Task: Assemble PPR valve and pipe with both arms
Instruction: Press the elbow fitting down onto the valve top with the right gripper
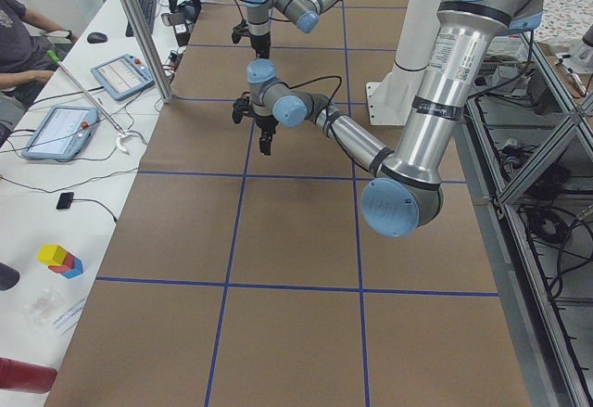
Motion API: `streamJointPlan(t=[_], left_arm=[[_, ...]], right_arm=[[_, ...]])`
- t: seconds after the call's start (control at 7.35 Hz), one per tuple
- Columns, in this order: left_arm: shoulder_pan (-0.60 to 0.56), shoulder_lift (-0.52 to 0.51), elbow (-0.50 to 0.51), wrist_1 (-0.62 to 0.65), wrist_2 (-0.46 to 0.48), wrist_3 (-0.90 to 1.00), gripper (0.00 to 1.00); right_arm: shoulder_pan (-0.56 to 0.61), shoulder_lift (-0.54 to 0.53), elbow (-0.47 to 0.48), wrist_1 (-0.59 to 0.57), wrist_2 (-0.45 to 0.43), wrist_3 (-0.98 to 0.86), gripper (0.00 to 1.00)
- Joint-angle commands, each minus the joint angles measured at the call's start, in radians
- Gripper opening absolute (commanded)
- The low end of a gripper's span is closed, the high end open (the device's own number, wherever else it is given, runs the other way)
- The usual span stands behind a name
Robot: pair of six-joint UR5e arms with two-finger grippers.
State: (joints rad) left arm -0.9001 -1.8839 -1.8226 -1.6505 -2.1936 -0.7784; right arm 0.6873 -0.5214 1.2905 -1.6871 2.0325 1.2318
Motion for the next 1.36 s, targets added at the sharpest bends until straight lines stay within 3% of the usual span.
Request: streamJointPlan(t=[0.0,1.22], left_arm=[[0.000,0.000,-0.003,0.000,0.000,-0.004,1.00],[0.000,-0.004,-0.006,0.003,0.000,-0.010,1.00]], right_arm=[[0.000,0.000,-0.016,0.021,-0.002,0.000,0.00],[0.011,0.000,0.001,0.017,0.018,0.009,0.00]])
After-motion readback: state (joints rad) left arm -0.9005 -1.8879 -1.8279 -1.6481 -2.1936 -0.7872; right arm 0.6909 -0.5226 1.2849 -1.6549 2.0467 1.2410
